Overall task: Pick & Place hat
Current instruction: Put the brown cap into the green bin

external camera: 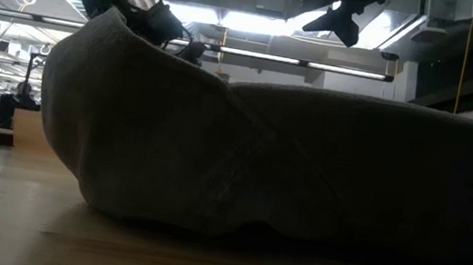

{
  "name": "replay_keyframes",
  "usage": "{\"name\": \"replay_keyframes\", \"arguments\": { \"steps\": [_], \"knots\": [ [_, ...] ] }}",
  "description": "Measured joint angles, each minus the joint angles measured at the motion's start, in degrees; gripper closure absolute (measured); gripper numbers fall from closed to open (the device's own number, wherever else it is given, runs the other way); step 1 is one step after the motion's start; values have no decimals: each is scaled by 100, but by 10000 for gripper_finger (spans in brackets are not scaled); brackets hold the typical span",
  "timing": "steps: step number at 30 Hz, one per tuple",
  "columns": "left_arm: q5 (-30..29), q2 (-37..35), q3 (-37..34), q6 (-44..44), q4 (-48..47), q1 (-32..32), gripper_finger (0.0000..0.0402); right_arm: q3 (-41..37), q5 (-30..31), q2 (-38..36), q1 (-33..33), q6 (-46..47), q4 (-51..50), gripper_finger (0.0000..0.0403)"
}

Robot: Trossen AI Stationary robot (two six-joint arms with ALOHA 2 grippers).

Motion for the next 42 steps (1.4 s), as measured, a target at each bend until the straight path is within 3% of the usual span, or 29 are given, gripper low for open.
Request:
{"name": "replay_keyframes", "arguments": {
  "steps": [5,14,18,22,30,35,42],
  "knots": [
    [473,-135,0,-129,22,308,142,0,0,0,0,62,0,212],
    [271,-941,0,-202,524,515,146,0,0,0,0,66,0,212],
    [788,-1264,0,-315,868,515,155,0,3,0,0,67,2,212],
    [832,-1385,2,-317,974,344,205,0,144,0,0,70,27,212],
    [501,-824,4,-218,929,-110,382,0,195,2,0,141,275,212],
    [171,-290,4,-265,764,-294,393,0,195,2,0,258,251,212],
    [-142,413,5,-197,-280,-301,398,0,192,2,0,397,34,212]
  ]
}}
